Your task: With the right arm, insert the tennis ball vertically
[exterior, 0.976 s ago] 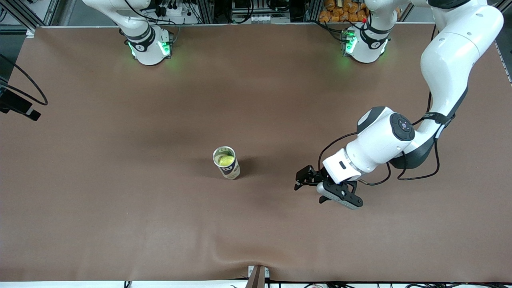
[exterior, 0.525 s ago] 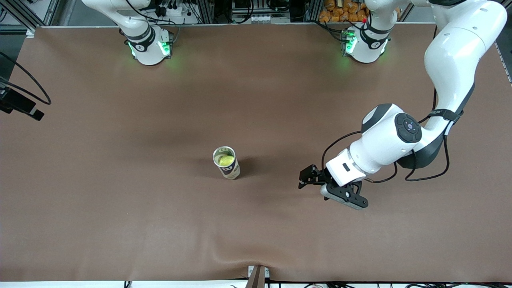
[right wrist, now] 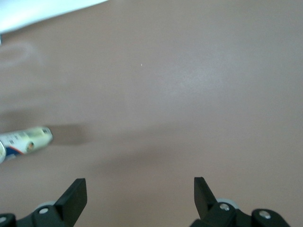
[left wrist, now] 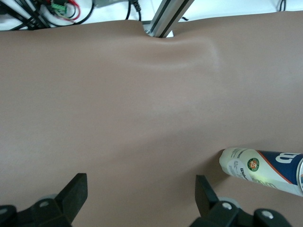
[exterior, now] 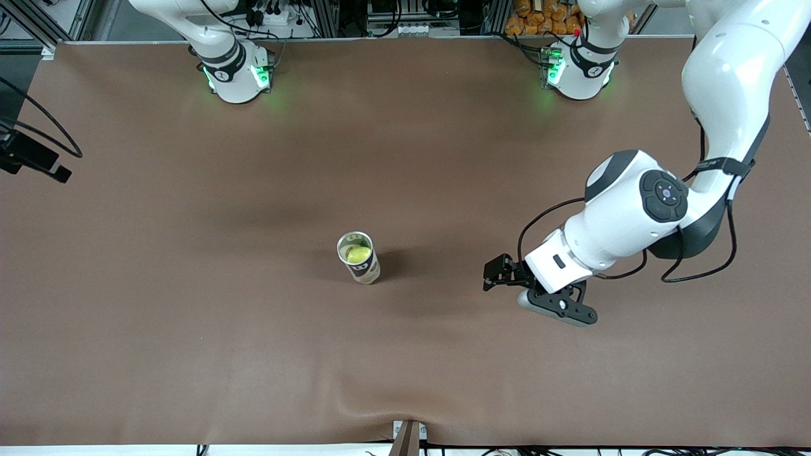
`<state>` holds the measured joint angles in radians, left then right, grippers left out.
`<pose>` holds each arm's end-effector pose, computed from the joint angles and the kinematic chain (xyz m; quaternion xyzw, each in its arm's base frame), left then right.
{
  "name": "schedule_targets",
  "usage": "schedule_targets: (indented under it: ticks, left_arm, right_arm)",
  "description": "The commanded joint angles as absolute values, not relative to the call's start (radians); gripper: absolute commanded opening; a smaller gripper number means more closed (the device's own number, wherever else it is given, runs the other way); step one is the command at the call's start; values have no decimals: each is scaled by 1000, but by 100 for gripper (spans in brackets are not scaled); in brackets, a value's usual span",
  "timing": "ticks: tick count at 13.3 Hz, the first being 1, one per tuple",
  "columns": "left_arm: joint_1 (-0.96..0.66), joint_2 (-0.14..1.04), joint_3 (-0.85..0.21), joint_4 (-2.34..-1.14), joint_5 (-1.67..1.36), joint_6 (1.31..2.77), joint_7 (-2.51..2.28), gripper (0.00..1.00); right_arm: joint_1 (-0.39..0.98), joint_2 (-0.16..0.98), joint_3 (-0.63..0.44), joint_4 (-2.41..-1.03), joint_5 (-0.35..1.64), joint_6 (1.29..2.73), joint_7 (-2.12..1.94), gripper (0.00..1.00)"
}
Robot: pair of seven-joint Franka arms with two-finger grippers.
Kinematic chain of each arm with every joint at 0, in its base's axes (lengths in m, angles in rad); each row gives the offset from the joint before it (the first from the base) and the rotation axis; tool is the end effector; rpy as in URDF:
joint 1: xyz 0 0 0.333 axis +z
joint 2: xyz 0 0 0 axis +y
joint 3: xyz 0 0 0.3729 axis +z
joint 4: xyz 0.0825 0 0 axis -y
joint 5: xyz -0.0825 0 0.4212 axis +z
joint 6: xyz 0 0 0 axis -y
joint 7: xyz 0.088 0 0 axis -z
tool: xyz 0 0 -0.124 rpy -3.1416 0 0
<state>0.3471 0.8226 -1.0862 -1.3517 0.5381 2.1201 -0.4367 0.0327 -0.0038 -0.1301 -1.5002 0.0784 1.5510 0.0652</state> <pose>0.7479 -0.3008 0.4576 0.9740 -0.1090 0.1034 0.1698 0.5877 -0.0477 0.7011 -0.9957 0.0793 -0.0279 0.0389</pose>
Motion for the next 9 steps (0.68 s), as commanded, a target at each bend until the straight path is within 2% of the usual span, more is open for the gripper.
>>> schedule_targets:
  ticks: [1,5,9]
  left_arm:
    - [377,756,-1100,-1336,514,2004,-466,100]
    - [446,617,-1095,-1335,471,1849,-462,100]
    - [573,543,-1124,-1338,468,1714,-454,100]
  right_arm:
    - [35,-46,-141,-1522,38,1513,-38,100]
    - [46,-48,-133,-1525,-29,1485,-89,100]
    - [49,-38,-130,-1523,-32,1480,-87,100]
